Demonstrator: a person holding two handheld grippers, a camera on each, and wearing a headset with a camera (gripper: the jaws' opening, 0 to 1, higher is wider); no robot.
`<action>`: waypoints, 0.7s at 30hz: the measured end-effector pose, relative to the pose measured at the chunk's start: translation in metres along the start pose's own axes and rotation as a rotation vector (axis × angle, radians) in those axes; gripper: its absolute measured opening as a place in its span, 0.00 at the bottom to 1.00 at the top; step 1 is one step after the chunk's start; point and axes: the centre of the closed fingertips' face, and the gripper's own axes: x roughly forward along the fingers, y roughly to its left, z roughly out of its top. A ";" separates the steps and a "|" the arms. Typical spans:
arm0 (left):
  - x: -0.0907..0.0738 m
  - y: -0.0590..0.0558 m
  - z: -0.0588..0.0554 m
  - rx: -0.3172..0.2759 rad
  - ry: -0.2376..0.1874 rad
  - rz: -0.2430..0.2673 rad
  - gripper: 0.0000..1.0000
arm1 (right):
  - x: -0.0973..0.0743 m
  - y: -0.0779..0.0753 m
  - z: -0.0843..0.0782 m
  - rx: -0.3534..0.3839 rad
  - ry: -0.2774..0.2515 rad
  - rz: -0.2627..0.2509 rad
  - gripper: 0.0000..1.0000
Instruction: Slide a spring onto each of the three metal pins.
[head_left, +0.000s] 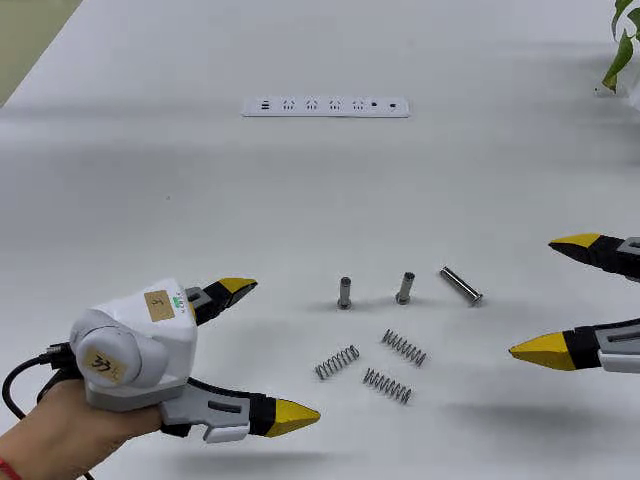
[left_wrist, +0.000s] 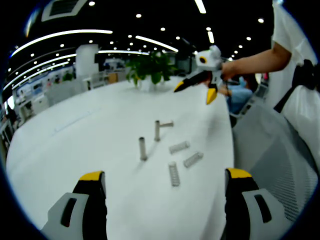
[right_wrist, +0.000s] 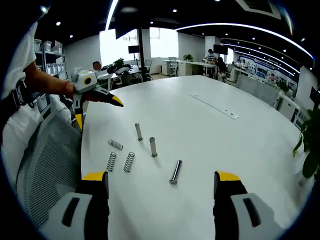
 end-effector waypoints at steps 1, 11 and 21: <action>0.000 0.000 0.000 -0.001 -0.002 0.001 1.00 | 0.002 -0.002 0.002 0.000 0.005 0.001 0.87; 0.000 0.004 0.001 -0.007 -0.009 0.007 1.00 | 0.023 -0.017 0.015 -0.011 0.026 0.014 0.77; 0.003 0.007 -0.002 -0.022 -0.012 0.007 1.00 | 0.045 -0.030 0.018 0.002 0.075 0.027 0.66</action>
